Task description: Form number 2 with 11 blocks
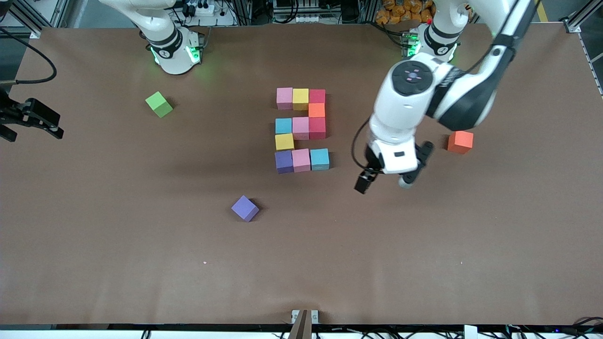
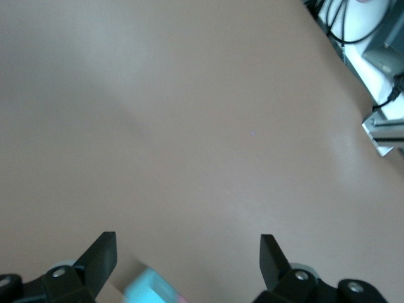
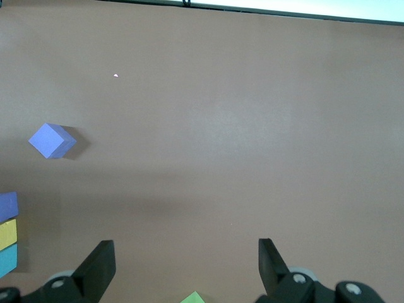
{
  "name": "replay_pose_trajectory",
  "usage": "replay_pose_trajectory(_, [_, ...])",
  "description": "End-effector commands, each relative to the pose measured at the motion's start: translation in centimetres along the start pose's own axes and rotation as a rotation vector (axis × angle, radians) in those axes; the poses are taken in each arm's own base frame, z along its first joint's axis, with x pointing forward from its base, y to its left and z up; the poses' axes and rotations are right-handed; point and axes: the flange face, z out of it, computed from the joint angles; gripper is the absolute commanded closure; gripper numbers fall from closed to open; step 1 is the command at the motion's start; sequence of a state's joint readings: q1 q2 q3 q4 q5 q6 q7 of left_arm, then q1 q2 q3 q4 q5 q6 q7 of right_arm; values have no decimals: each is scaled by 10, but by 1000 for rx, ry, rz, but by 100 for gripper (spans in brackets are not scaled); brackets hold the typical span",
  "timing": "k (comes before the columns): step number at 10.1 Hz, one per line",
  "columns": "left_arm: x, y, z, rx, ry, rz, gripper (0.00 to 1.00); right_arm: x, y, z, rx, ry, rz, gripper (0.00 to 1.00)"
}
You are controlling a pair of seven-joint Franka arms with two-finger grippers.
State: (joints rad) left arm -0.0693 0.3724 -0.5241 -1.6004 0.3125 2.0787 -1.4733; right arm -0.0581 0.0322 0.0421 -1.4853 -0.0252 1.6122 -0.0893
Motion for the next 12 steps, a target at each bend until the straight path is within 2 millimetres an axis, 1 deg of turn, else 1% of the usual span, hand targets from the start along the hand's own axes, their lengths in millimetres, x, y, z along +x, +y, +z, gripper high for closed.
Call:
replay_pose_trajectory(1, [54, -24, -25, 38, 45, 247, 0, -1, -2, -1, 2, 7, -11, 0])
replay_pose_trajectory(3, [100, -48, -52, 61, 65, 424, 0, -1, -2, -2, 3, 11, -11, 0])
replay_pose_trajectory(4, [114, -57, -65, 78, 66, 497, 0, -1, 2, -3, 0, 16, -5, 0])
replay_pose_trajectory(5, [123, -60, -74, 89, 65, 532, 0, -1, 3, -4, 0, 19, -3, 0])
replay_pose_trajectory(6, [136, -64, -83, 85, 70, 531, 0, -1, 3, -4, 1, 19, -3, 0])
replay_pose_trajectory(7, [155, -73, -87, 85, 75, 555, 0, -1, 3, -5, 1, 19, -2, 0])
replay_pose_trajectory(8, [159, -80, -103, 71, 76, 645, 0, -1, 3, -5, 1, 20, -2, 0])
replay_pose_trajectory(9, [170, -93, -108, 82, 47, 696, 0, -1, 3, -5, 1, 20, -2, 0])
replay_pose_trajectory(10, [182, -111, -123, 98, 23, 740, 0, -1, 3, -4, 1, 19, -2, 0])
replay_pose_trajectory(11, [199, -129, -134, 80, 9, 788, 0, 0, 3, -3, 1, 17, -3, 0])
replay_pose_trajectory(12, [212, -148, -146, 23, -17, 831, 0, -1, 3, -4, 1, 19, -2, 0])
